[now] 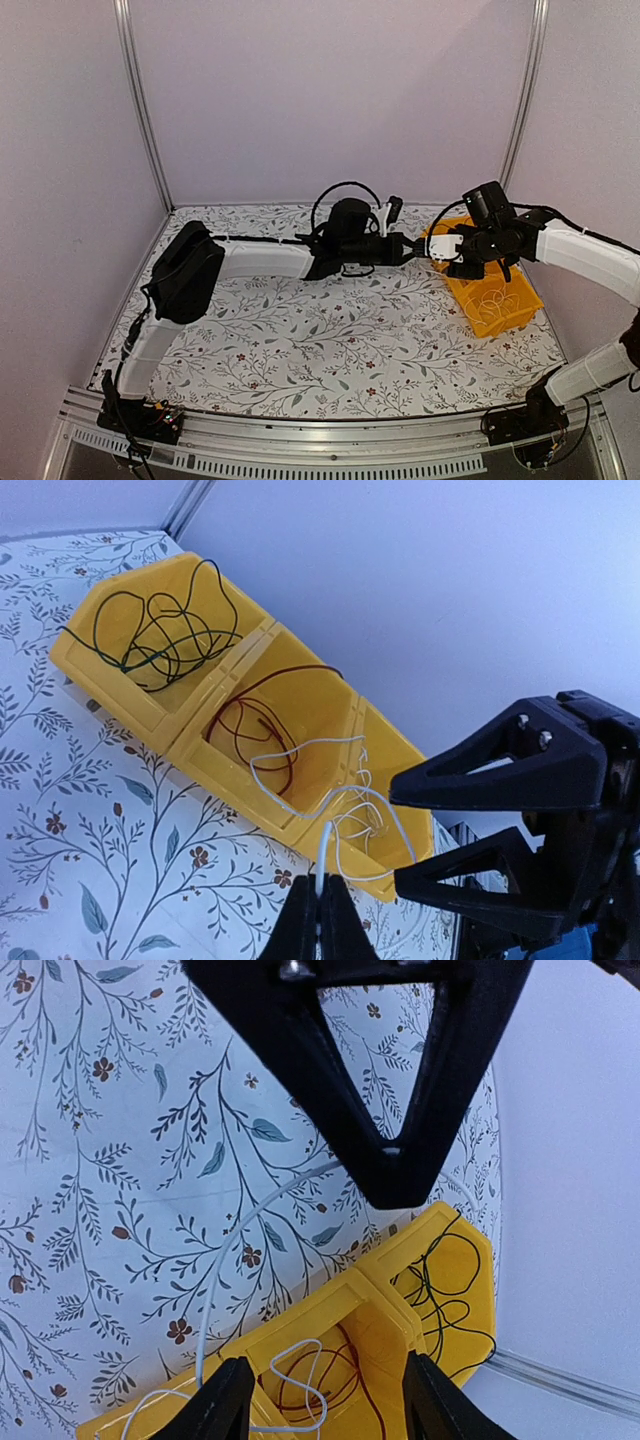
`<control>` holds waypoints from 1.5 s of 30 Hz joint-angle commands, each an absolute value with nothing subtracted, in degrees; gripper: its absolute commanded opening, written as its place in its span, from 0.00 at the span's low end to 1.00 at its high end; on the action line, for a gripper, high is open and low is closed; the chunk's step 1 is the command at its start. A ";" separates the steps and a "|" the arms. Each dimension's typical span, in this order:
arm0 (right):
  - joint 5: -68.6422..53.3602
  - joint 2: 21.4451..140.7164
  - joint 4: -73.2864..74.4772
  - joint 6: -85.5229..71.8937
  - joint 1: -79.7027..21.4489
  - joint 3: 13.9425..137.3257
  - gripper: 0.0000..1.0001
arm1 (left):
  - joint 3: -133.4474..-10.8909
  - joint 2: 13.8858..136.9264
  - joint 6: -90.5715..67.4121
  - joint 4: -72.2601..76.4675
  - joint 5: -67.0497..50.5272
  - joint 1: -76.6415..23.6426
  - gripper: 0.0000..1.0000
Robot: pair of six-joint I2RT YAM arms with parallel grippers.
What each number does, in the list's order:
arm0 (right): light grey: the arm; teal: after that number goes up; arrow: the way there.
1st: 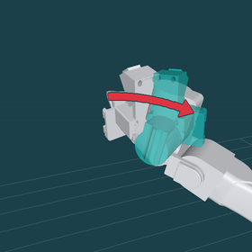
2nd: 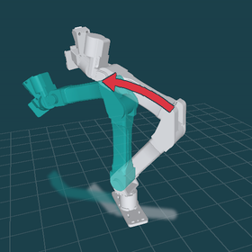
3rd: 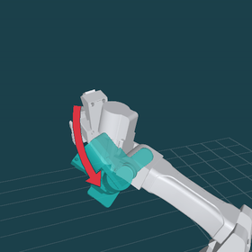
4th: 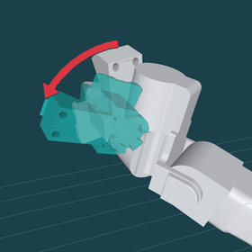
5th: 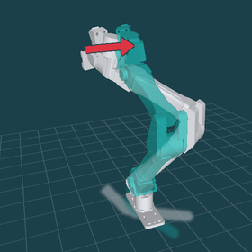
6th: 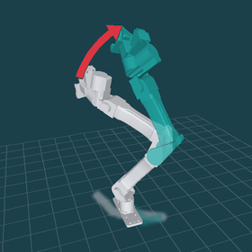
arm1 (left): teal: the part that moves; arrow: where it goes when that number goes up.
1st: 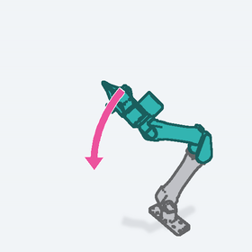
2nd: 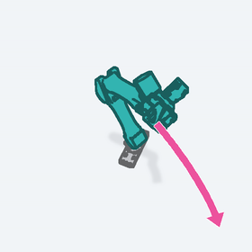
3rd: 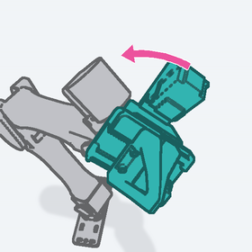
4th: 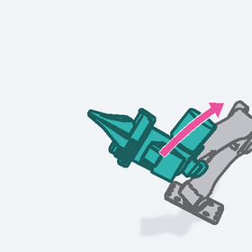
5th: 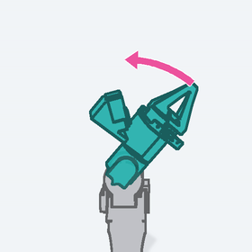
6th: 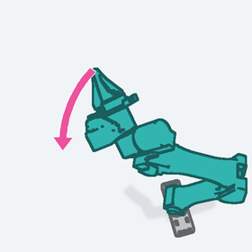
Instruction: Untangle the cables
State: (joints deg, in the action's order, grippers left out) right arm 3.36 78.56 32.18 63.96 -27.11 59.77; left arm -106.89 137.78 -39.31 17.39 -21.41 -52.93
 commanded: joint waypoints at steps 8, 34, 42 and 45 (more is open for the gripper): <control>4.16 74.34 38.49 68.48 -28.88 61.68 0.56 | -104.26 134.14 -40.21 20.22 -22.28 -51.82 0.00; 10.44 72.02 45.49 65.76 -29.79 65.16 0.00 | -87.80 125.59 -38.11 26.71 -22.10 -47.67 0.35; 9.88 65.65 53.20 64.53 -26.31 61.19 0.00 | -78.08 121.70 -40.26 30.86 -22.14 -44.62 0.35; 8.96 63.89 56.43 65.05 -23.89 60.75 0.00 | -76.89 121.12 -39.91 30.85 -21.90 -44.52 0.35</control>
State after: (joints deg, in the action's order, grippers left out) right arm 9.65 65.67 49.98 65.34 -26.48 62.24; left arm -78.52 124.88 -40.12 27.83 -22.20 -44.45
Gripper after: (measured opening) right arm 0.020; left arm 0.348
